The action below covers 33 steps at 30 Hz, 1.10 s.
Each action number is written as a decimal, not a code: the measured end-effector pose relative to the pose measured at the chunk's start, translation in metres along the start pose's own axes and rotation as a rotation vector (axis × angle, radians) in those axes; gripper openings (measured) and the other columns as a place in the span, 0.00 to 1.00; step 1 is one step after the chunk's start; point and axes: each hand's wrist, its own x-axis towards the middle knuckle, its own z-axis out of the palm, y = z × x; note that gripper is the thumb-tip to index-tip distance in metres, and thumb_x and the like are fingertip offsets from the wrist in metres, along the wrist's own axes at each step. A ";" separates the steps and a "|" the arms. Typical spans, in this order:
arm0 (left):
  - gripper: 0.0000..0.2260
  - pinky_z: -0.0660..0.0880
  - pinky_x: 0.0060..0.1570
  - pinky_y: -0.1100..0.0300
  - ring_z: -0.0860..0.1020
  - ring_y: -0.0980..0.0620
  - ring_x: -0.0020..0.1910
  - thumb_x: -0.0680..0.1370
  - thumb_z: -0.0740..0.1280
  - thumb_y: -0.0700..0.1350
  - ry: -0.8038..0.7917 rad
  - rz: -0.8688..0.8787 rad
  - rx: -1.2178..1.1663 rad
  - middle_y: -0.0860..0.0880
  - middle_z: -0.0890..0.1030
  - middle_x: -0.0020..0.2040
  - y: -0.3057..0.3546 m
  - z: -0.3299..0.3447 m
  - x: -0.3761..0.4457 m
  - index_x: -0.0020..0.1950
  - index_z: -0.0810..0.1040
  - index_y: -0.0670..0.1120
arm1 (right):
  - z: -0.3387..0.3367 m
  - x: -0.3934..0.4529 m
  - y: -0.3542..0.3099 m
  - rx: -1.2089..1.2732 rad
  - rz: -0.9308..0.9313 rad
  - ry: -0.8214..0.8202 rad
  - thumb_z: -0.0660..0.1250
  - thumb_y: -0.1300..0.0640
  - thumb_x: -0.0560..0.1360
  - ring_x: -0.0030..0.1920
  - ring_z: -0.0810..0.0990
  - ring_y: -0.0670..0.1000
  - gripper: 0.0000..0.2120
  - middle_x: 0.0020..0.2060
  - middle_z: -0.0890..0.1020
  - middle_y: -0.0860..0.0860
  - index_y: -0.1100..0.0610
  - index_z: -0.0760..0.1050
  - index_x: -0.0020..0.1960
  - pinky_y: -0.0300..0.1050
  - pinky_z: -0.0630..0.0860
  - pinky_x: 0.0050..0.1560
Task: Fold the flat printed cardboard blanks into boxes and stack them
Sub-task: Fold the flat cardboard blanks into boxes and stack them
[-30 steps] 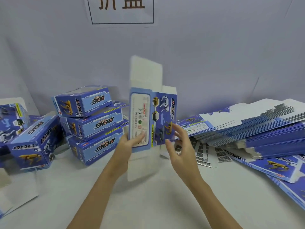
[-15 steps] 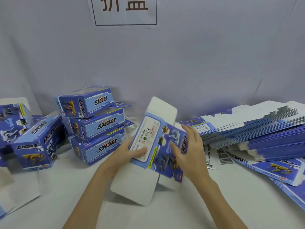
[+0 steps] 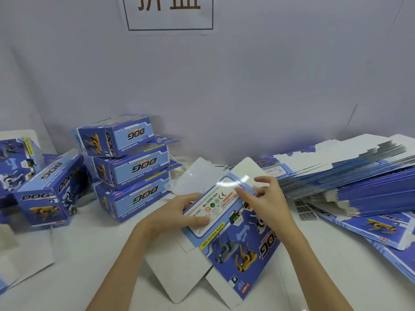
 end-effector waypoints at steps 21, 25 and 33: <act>0.52 0.76 0.57 0.61 0.75 0.59 0.62 0.67 0.66 0.79 0.164 0.032 0.628 0.58 0.72 0.69 0.015 0.041 0.016 0.84 0.56 0.54 | 0.007 0.003 -0.014 0.334 -0.169 0.111 0.76 0.50 0.77 0.43 0.89 0.52 0.25 0.39 0.88 0.54 0.47 0.71 0.71 0.52 0.85 0.48; 0.52 0.76 0.66 0.54 0.75 0.58 0.65 0.67 0.69 0.77 0.147 0.018 0.570 0.57 0.72 0.70 0.018 0.036 0.014 0.84 0.57 0.54 | 0.008 0.002 -0.014 0.091 -0.273 0.144 0.69 0.49 0.83 0.41 0.87 0.54 0.19 0.37 0.87 0.52 0.48 0.69 0.71 0.59 0.83 0.48; 0.33 0.81 0.54 0.61 0.83 0.58 0.58 0.70 0.76 0.67 0.282 0.125 -0.063 0.60 0.85 0.59 0.021 0.001 0.004 0.73 0.72 0.67 | 0.020 -0.016 -0.020 0.094 -0.275 0.217 0.74 0.44 0.78 0.67 0.77 0.50 0.33 0.67 0.76 0.50 0.49 0.65 0.77 0.56 0.77 0.67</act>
